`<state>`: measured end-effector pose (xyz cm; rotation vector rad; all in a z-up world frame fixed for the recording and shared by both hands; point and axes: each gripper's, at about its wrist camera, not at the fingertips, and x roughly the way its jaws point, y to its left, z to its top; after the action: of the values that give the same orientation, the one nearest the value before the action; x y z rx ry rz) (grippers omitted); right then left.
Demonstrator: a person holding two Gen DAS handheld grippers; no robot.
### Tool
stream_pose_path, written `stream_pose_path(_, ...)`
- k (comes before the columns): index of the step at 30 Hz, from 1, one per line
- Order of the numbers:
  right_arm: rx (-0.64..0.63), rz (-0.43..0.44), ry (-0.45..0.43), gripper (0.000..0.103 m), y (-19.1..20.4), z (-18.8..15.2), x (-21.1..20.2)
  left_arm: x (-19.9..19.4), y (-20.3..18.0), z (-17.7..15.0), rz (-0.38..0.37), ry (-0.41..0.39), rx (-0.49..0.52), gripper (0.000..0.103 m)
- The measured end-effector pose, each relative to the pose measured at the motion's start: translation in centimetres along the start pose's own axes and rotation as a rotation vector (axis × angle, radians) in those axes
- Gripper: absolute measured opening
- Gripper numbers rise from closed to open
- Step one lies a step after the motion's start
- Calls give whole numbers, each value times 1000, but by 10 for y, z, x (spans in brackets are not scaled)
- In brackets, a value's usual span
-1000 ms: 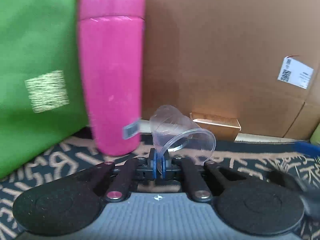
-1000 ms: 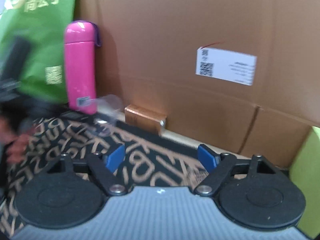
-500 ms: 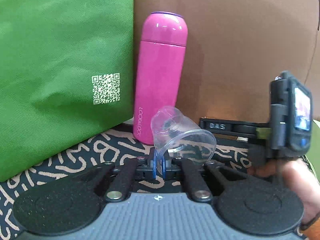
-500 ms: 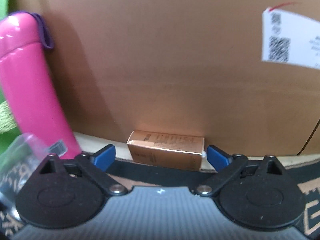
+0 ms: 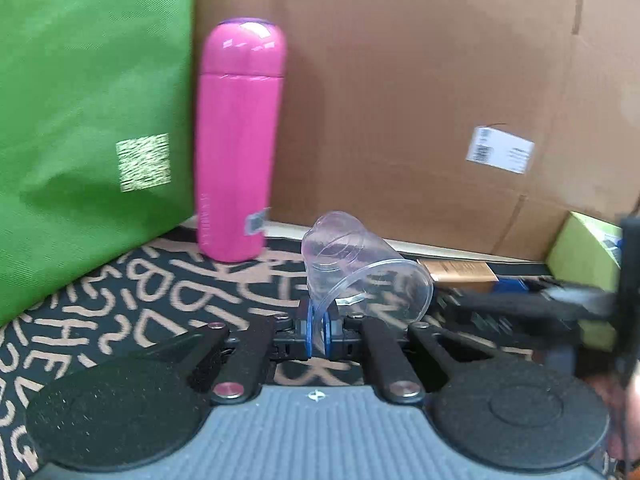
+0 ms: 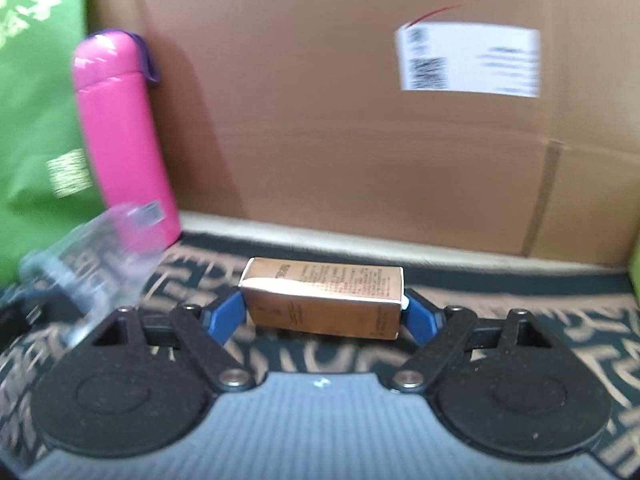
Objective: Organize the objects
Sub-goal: 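Carry clear cup and copper box into the shoebox and release both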
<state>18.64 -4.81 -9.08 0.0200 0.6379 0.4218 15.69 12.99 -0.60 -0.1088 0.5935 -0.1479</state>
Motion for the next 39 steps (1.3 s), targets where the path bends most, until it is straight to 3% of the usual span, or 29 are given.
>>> stream_pose_path(8, -15, 13, -112, 84, -44, -36, -123, -14, -67, 4, -144, -8, 78, 6)
stream_pose_path(11, -36, -57, -173, 84, -62, -39, -173, -15, -103, 8, -217, -14, 134, 6)
stream_pose_path(20, -34, -307, -300, 84, -143, -37, -253, -8, -224, 29, -407, -25, 276, 6)
stream_pose_path(25, -10, -432, -326, 84, -193, -36, -270, 4, -294, 48, -495, -26, 333, 6)
stream_pose_path(30, 8, -496, -332, 84, -238, -27, -272, 33, -365, 59, -543, 4, 380, 6)
stream_pose_path(35, 2, -474, -309, 84, -271, -20, -257, 75, -414, 59, -520, 37, 407, 6)
stream_pose_path(39, 23, -391, -276, 86, -295, -17, -240, 99, -429, 54, -515, 62, 412, 9)
